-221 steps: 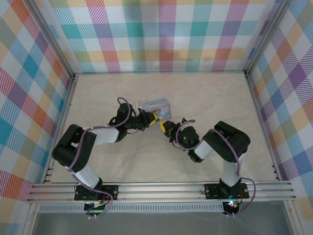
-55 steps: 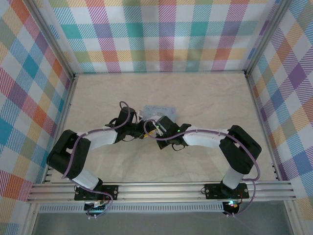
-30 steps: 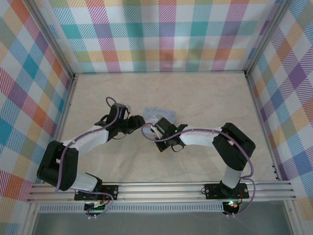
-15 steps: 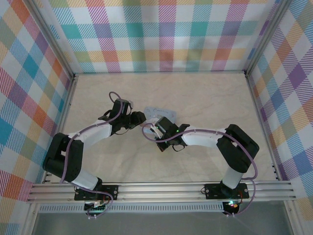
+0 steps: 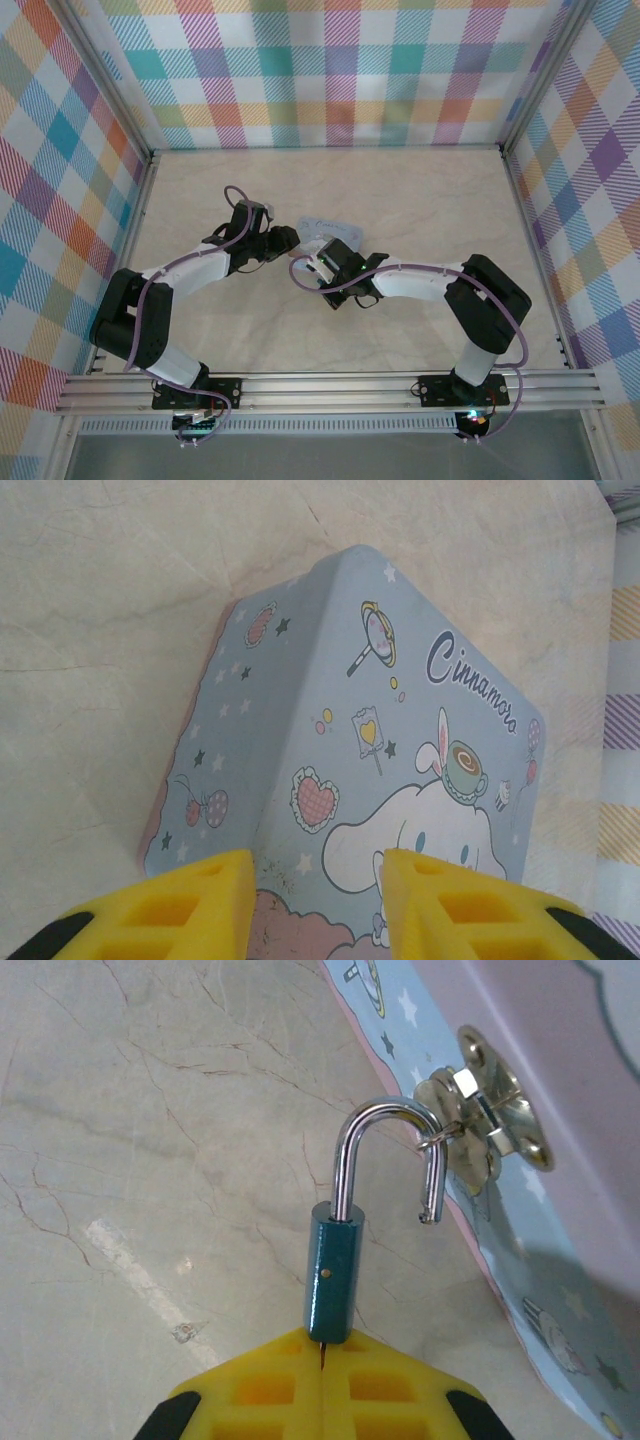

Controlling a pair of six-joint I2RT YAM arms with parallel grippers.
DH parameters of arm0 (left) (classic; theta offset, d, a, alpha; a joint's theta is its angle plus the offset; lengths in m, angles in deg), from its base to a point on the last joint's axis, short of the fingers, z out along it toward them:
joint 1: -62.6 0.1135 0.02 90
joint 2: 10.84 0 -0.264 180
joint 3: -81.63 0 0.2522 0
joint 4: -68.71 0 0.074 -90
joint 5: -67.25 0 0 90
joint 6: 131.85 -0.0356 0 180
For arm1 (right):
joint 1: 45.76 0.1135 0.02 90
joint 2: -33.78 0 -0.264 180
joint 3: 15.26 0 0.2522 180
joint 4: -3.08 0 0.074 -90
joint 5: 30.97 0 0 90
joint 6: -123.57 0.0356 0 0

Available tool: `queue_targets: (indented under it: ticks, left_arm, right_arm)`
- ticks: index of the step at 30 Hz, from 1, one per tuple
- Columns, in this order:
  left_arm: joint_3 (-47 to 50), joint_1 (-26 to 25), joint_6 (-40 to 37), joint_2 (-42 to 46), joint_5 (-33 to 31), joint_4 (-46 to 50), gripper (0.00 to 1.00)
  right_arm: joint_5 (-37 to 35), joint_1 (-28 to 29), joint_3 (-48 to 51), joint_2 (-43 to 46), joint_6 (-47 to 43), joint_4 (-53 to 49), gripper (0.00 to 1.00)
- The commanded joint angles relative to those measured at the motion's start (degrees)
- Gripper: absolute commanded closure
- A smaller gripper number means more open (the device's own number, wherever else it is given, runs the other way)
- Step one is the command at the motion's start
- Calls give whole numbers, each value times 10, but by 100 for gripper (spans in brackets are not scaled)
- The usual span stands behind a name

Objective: Unlock the padlock with the key

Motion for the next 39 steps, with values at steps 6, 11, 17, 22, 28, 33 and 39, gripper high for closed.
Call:
queue_targets:
  ticks: [6, 11, 17, 22, 28, 33, 39]
  left_arm:
    - [-7, 5, -3, -10, 11, 2, 61]
    - [-4, 5, 1, -11, 15, -4, 61]
    - [-2, 5, 4, -12, 19, -8, 61]
    - [0, 5, 6, -15, 24, -10, 61]
    - [3, 5, 9, -11, 24, -11, 61]
    - [4, 5, 9, -9, 25, -11, 61]
    - [8, 5, 14, -5, 26, -13, 61]
  right_arm:
    - [-15, 4, 6, 24, -58, 18, 100]
    - [-18, 7, -2, 16, -93, 13, 100]
    - [-32, 13, -8, 7, -117, 19, 100]
    - [-49, 17, -20, -6, -138, 16, 100]
    - [-59, 21, -22, -10, -154, 20, 100]
    - [-62, 21, -29, -13, -165, 24, 100]
    - [-53, 26, -45, -21, -184, 38, 100]
